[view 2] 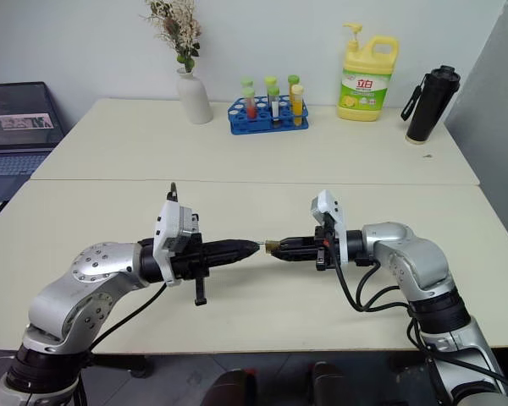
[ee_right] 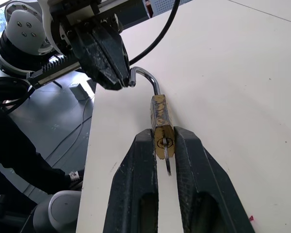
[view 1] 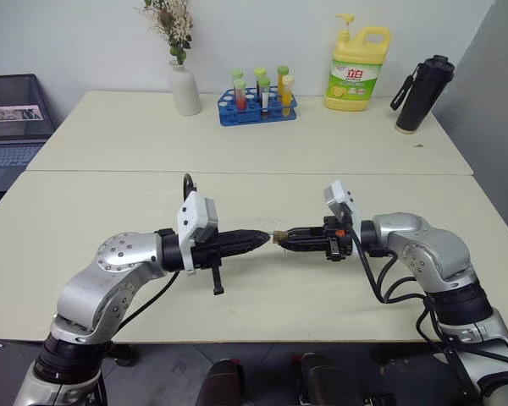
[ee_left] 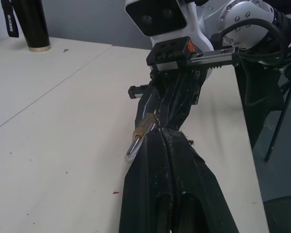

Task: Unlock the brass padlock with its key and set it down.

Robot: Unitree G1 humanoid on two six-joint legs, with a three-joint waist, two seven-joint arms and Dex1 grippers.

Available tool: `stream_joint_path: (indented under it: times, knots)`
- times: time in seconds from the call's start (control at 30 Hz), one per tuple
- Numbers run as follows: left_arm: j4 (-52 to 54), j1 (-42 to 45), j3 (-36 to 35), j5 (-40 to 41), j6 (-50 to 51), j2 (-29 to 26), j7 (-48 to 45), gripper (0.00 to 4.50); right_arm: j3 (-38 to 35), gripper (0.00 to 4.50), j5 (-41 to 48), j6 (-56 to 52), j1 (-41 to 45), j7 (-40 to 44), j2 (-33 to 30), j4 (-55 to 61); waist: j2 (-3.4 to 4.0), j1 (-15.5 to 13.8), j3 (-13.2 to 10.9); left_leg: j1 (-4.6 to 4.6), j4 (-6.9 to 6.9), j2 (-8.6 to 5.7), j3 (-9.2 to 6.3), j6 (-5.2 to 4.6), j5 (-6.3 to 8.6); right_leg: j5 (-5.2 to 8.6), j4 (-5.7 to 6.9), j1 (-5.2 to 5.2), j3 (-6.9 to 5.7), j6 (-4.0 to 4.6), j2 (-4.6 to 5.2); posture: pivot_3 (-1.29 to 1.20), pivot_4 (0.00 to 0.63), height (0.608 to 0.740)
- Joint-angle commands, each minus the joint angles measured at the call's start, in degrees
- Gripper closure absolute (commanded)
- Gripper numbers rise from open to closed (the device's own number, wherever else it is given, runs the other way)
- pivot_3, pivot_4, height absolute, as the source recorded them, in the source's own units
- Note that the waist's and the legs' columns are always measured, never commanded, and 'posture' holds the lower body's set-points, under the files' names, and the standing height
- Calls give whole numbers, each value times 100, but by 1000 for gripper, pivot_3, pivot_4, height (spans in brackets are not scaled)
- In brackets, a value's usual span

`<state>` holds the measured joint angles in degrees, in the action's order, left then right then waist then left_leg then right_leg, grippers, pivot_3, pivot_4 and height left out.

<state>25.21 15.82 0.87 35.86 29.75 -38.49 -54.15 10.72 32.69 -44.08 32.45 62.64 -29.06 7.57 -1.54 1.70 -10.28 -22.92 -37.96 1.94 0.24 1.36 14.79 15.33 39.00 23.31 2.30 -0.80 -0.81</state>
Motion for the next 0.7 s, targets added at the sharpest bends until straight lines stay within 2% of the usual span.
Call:
stream_joint_path:
  times: [0.03,0.7]
  knots:
    - [51,78,-113,-48,-135,4,28,4500,-18,4331,35,129,12,113,-27,108,0,-1,0,0,0,-1,0,0,0,0,0,0,0,0,0,0,150,740]
    - [-50,208,-36,-390,-350,137,117,4500,-57,4331,47,92,-41,126,-40,161,0,0,0,0,0,-2,0,0,0,0,0,0,1,0,0,0,150,740]
